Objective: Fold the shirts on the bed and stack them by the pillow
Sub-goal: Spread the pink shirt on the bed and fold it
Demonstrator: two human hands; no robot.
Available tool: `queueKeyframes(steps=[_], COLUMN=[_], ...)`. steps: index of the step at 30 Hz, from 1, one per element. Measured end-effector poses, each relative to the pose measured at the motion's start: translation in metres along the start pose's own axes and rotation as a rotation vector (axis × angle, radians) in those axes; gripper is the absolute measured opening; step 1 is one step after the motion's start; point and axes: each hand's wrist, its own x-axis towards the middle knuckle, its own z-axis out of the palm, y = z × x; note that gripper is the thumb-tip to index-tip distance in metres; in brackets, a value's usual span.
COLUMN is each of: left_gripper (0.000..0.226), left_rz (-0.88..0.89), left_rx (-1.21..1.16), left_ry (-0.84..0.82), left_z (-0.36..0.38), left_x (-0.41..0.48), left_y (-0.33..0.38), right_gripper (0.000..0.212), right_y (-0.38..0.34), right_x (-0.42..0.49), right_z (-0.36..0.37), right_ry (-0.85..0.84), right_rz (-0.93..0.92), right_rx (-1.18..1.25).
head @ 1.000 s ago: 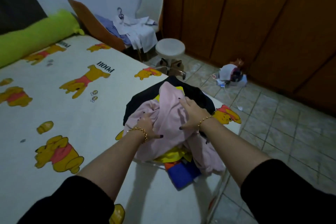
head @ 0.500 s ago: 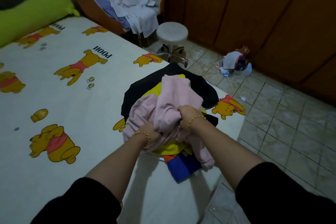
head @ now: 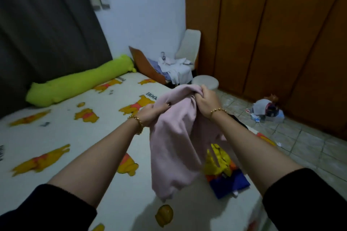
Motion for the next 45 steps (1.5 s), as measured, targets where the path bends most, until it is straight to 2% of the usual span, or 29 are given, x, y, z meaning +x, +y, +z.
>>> queueKeyframes(steps=[3,5,10,11,13,14,16,19,21,23,25,26,28,30,32,34,36,38,40,43,45], left_gripper=[0.092,0.098,0.083,0.076,0.044,0.028,0.016,0.030,0.040,0.042,0.039,0.037,0.029,0.013,0.007,0.015,0.026,0.049,0.064,0.087,0.093], left_rz=[0.060,0.120,0.191,0.175,0.120,0.097,0.083,0.083,0.069,0.070,0.040,0.040,0.074,0.119,0.146,0.194,0.198,0.074,-0.131,-0.352,-0.403], left_rx=[-0.091,-0.159,-0.262,-0.234,-0.134,-0.103,-0.079,-0.074,-0.164,-0.284,-0.403,-0.456,-0.519,-0.571,-0.576,-0.556,-0.458,-0.304,-0.135,0.007,0.105], left_ry=[-0.002,-0.008,-0.047,-0.022,0.078,0.163,0.422,0.842,1.018,1.171,1.256,1.258,1.257,1.243,1.228,1.224,1.194,1.127,1.000,0.719,0.645], left_z=[-0.065,-0.106,-0.187,-0.203,-0.228,-0.238,-0.256,-0.277,-0.289,-0.302,-0.307,-0.307,-0.311,-0.319,-0.331,-0.346,-0.360,-0.374,-0.386,-0.381,-0.372], left_x=[-0.050,-0.084,-0.172,-0.184,-0.206,-0.215,-0.226,-0.236,-0.241,-0.241,-0.240,-0.238,-0.235,-0.236,-0.239,-0.247,-0.257,-0.269,-0.281,-0.302,-0.301], left_y=[0.005,0.002,-0.009,-0.014,-0.020,-0.021,-0.024,-0.021,-0.016,-0.011,-0.006,-0.003,-0.001,0.001,0.001,0.003,0.004,-0.004,-0.015,-0.017,-0.013], right_gripper=[0.011,0.019,0.029,0.030,0.030,0.030,0.026,0.013,0.017,0.036,0.057,0.065,0.068,0.057,0.030,0.019,0.023,0.026,0.028,0.023,0.022], right_y=[-0.073,-0.124,-0.243,-0.263,-0.295,-0.308,-0.327,-0.349,-0.360,-0.368,-0.375,-0.378,-0.385,-0.392,-0.398,-0.403,-0.410,-0.418,-0.427,-0.443,-0.454], right_x=[-0.005,-0.008,-0.019,-0.021,-0.025,-0.026,-0.030,-0.042,-0.058,-0.075,-0.091,-0.098,-0.111,-0.118,-0.115,-0.103,-0.085,-0.067,-0.055,-0.046,-0.042], right_z=[0.005,0.011,0.035,0.039,0.050,0.056,0.072,0.092,0.100,0.108,0.120,0.127,0.145,0.161,0.174,0.183,0.183,0.174,0.161,0.141,0.135], right_ry=[0.095,0.137,0.146,0.135,0.092,0.061,-0.017,-0.263,-0.621,-0.960,-1.129,-1.185,-1.249,-1.181,-0.928,-0.780,-0.718,-0.560,-0.481,-0.486,-0.505], right_rz=[-0.020,-0.042,-0.136,-0.149,-0.174,-0.187,-0.225,-0.361,-0.409,-0.414,-0.465,-0.486,-0.521,-0.593,-0.701,-0.617,-0.476,-0.497,-0.544,-0.595,-0.621], right_rx=[0.158,0.297,0.498,0.537,0.593,0.596,0.537,0.291,0.137,-0.084,-0.310,-0.345,-0.301,-0.262,-0.183,0.076,0.337,0.409,0.463,0.538,0.549])
